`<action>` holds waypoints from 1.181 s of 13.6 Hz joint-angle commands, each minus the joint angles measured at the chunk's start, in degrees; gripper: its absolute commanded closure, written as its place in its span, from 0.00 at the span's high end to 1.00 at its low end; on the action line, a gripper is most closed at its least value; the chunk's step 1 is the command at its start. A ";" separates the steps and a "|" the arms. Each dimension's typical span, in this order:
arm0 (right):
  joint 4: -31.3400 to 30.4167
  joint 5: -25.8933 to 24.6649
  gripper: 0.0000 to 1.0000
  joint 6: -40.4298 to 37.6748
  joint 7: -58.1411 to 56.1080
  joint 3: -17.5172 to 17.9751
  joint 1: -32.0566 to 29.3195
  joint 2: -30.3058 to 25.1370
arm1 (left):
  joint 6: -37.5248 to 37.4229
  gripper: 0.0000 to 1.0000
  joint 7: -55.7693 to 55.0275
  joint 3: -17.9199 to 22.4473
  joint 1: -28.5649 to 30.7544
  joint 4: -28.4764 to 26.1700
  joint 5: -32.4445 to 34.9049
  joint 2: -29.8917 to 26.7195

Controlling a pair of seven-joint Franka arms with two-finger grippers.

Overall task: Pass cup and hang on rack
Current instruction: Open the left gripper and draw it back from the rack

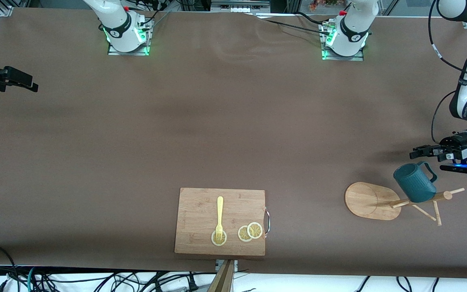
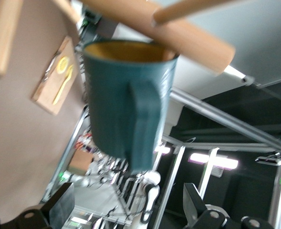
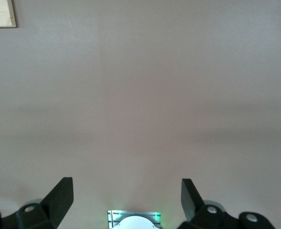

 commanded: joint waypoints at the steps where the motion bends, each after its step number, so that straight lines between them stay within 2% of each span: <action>1: 0.73 0.73 1.00 -2.86 -0.22 1.36 0.04 -2.06 | -0.82 1.00 0.65 0.29 0.48 0.07 9.24 -4.16; 6: -0.32 0.11 1.00 -2.96 0.13 2.24 0.05 -4.53 | -2.57 1.00 0.56 0.29 0.14 0.15 25.07 -9.35; 12: -1.46 0.64 1.00 -1.64 -0.13 2.24 0.05 -4.09 | -2.49 1.00 -0.06 -0.06 -2.67 0.41 39.14 -14.71; 16: -1.55 0.73 1.00 -1.73 -0.13 2.24 0.05 -4.00 | -2.22 1.00 -2.33 -0.32 -5.75 7.08 47.32 -15.33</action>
